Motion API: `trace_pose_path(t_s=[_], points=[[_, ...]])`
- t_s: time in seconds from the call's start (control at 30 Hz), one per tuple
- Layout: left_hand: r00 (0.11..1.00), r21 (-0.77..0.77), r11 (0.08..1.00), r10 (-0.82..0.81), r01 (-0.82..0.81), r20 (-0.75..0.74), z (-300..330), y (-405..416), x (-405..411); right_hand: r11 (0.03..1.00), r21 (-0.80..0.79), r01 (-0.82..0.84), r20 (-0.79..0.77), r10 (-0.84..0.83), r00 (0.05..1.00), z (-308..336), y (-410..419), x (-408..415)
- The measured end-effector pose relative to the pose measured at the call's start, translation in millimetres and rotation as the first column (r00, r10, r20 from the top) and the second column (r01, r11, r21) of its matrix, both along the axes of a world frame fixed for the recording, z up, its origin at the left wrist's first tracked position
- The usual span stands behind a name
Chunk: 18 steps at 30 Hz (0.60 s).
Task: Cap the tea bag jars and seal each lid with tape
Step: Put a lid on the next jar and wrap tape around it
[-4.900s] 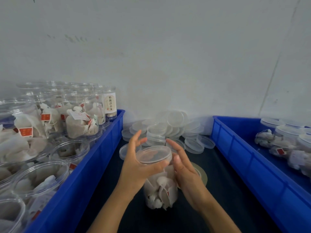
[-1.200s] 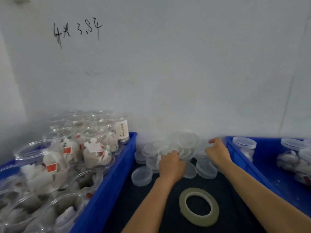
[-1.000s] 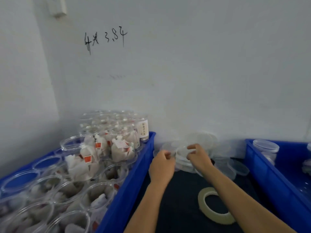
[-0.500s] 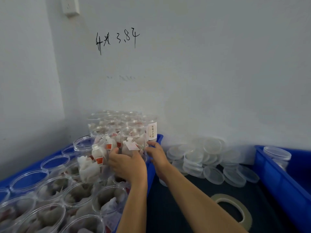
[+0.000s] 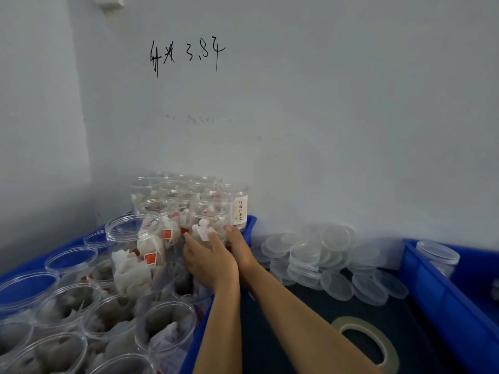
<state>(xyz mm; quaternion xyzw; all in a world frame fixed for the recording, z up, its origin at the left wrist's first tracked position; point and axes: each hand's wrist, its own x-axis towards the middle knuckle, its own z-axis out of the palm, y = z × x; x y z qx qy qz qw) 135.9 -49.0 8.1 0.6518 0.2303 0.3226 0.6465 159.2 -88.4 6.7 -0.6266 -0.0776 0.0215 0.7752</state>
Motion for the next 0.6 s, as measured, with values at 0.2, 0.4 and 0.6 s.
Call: trace_pose_path(t_s=[0.2, 0.4, 0.6], points=[[0.988, 0.019, 0.995, -0.098, 0.096, 0.117, 6, -13, -28, 0.998, -0.019, 0.055, 0.094, -0.053, 0.994, 12, -13, -20], [0.875, 0.139, 0.915, -0.403, 0.378, 0.270, 0, -49, -56, 0.962, 0.103, 0.254, 0.291, -0.274, 0.917, 19, -63, -73], [0.766, 0.195, 0.767, -0.636, 0.612, 0.094, -57, -83, -76, 0.891, 0.011, 0.455, 0.276, -0.440, 0.855, -38, -111, -117]])
